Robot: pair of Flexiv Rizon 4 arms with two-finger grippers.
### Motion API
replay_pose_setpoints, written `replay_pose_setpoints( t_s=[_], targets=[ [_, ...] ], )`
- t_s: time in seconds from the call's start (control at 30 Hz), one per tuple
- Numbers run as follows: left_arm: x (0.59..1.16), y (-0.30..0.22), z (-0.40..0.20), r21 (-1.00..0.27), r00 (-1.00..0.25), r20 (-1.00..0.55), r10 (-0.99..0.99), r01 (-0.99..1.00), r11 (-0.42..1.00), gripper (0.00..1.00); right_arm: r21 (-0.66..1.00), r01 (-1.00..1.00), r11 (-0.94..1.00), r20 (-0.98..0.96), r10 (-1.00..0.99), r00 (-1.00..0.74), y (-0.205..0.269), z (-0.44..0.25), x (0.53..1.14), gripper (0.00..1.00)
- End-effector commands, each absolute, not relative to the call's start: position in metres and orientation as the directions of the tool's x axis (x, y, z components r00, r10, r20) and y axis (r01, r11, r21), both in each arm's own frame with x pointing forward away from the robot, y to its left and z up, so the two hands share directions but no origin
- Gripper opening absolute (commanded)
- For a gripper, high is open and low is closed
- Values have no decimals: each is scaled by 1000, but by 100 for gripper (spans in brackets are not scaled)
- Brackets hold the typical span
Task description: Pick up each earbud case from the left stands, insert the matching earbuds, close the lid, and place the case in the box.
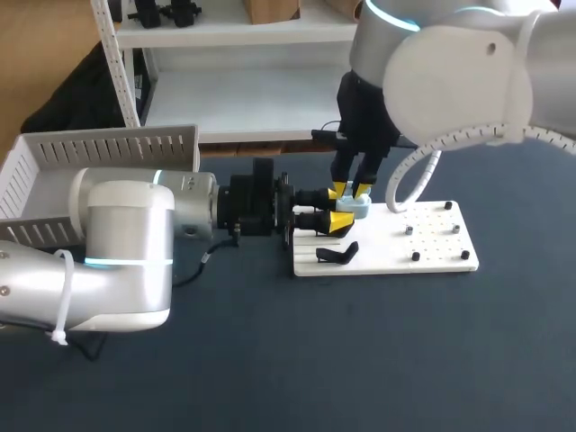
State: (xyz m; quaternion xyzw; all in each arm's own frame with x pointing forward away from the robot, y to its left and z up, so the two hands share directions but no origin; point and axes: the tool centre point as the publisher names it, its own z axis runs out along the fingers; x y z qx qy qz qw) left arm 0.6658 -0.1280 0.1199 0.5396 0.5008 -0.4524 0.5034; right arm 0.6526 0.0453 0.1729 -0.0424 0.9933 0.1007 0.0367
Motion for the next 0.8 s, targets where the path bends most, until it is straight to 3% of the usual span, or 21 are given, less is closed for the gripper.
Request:
replay_pose_setpoints(
  t_s=[0.03, 0.07, 0.17, 0.2, 0.57, 0.67, 0.7, 0.8],
  targets=[
    [666, -128, 120, 93, 92, -992, 81, 996, 11, 0, 192, -94, 977, -76, -81, -994, 46, 172, 656, 0],
    [666, -128, 120, 93, 92, -992, 81, 996, 11, 0, 191, -95, 977, -76, -82, -994, 46, 172, 656, 4],
    [666, -128, 120, 93, 92, -992, 81, 996, 11, 0, 187, -98, 977, -76, -85, -993, 46, 172, 656, 31],
    [666, -128, 120, 93, 92, -992, 81, 996, 11, 0, 187, -98, 977, -76, -85, -993, 46, 172, 656, 35],
    [666, -128, 120, 93, 92, -992, 81, 996, 11, 0, 212, -116, 970, -95, -98, -991, 43, 191, 646, 41],
    [666, -128, 120, 93, 92, -992, 81, 996, 11, 0, 243, -108, 964, -102, -86, -991, 39, 203, 645, 48],
    [666, -128, 120, 93, 92, -992, 81, 996, 11, 0, 256, -98, 962, -111, -72, -991, 36, 207, 647, 53],
    [666, -128, 120, 93, 92, -992, 81, 996, 11, 0, 277, -36, 960, -141, 4, -990, 25, 213, 662, 90]
  ],
)
